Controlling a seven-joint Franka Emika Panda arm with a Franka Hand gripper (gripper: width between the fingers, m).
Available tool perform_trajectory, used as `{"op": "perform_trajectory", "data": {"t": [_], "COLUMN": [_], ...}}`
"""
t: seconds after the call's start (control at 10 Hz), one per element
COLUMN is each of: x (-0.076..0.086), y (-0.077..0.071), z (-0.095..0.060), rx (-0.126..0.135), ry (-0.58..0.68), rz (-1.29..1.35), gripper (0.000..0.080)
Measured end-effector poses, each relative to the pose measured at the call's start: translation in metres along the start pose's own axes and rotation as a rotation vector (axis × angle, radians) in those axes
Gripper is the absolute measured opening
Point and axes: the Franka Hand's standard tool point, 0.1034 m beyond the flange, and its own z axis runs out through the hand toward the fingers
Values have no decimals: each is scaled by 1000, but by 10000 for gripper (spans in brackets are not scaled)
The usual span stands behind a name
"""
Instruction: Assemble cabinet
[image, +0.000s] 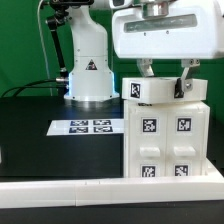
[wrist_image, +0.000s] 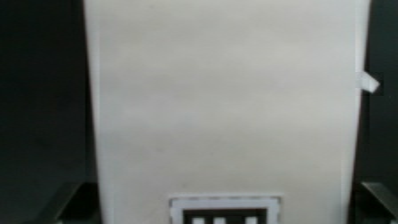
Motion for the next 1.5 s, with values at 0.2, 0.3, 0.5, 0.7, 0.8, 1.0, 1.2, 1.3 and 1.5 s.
{"op": "perform_trajectory", "data": {"t": [0.2,0.3,0.5,0.7,0.8,1.0,1.2,1.3,1.5], "x": [0,0,-1,-2,-2,-2,-2,-2,-4], "y": [-1,-1,-3,-4,-4,-5,-6,-6,-7], "z": [0,0,0,1,1,1,0,0,0], "rx": [7,9,20,36,36,42,43,44,47], "ry": [2,2,1,-15,-19,-28,-37,-43,-58], "rz": [106,145,241,386,425,571,688,766,769], "gripper": [561,561,561,561,561,561,561,561,654]}}
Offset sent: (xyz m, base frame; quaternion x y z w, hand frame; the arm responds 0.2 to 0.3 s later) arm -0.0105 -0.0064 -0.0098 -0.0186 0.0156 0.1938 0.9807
